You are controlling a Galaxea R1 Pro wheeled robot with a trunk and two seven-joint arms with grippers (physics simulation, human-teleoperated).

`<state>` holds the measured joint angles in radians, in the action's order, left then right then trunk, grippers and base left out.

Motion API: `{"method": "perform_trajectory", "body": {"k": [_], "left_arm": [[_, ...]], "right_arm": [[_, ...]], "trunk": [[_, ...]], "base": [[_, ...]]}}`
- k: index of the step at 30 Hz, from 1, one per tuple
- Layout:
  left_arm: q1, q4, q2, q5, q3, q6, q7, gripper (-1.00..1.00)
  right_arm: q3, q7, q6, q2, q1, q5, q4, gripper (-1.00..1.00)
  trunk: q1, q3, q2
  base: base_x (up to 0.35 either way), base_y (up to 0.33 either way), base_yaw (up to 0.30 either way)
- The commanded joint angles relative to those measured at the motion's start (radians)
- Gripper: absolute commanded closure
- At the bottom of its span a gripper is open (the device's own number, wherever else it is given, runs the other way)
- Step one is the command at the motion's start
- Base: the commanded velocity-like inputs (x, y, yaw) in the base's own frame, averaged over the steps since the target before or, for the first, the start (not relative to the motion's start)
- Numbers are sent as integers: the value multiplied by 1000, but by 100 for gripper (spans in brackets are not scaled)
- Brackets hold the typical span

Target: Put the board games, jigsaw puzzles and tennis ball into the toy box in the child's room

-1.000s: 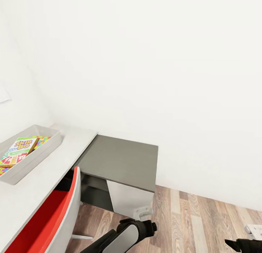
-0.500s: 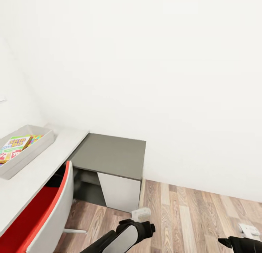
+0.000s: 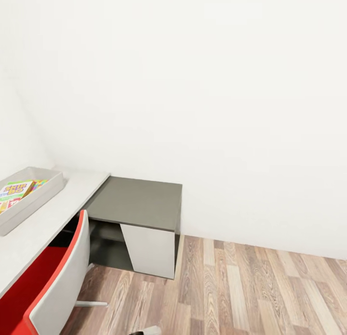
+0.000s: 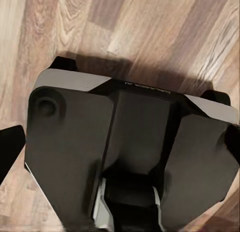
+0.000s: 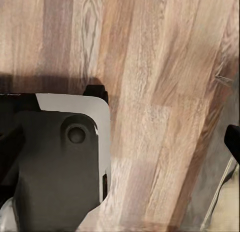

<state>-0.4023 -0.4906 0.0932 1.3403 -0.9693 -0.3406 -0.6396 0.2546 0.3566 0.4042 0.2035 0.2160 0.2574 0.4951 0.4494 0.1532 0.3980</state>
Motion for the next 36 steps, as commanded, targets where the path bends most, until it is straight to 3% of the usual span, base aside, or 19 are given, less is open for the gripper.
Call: {"method": "perform_trajectory", "body": {"k": [1,5,11,15,16,23,32,36], "left_arm": [[8,10,-5,4,-4,-1,6,-100],[40,85,-31,5,0,46,41,-100],[92,217,-45,-2,-6,93,51,-100],[131,295,-65,7,-3,116,53,-100],[168,320,-73,10,0,151,54,-100],[253,336,-79,6,1,283,54,-100],[283,338,-88,3,0,303,54,-100],[285,339,-91,3,0,305,54,-100]], "right_arm": [[6,-11,-3,-3,1,10,-14,-100],[0,-67,-87,-9,1,12,-76,-100],[-5,-82,-201,-3,-5,18,-127,-100],[-13,-84,-252,1,-8,46,-155,-100],[-16,-85,-276,3,-8,62,-168,-100],[-21,-88,-301,2,-9,73,-195,-100],[-22,-93,-312,-3,-9,115,-233,-100],[-19,-96,-378,-8,-10,128,-253,-100]], "trunk": [[1,0,2],[1,-6,2],[1,-16,2],[1,-23,2],[1,-24,2],[1,-36,2],[1,-51,2],[1,-56,2]], "base": [[-13,-6,-35],[-6,-3,-16],[-2,-1,-4],[0,0,0],[0,0,0],[0,0,0],[0,0,0],[0,0,11]]}}
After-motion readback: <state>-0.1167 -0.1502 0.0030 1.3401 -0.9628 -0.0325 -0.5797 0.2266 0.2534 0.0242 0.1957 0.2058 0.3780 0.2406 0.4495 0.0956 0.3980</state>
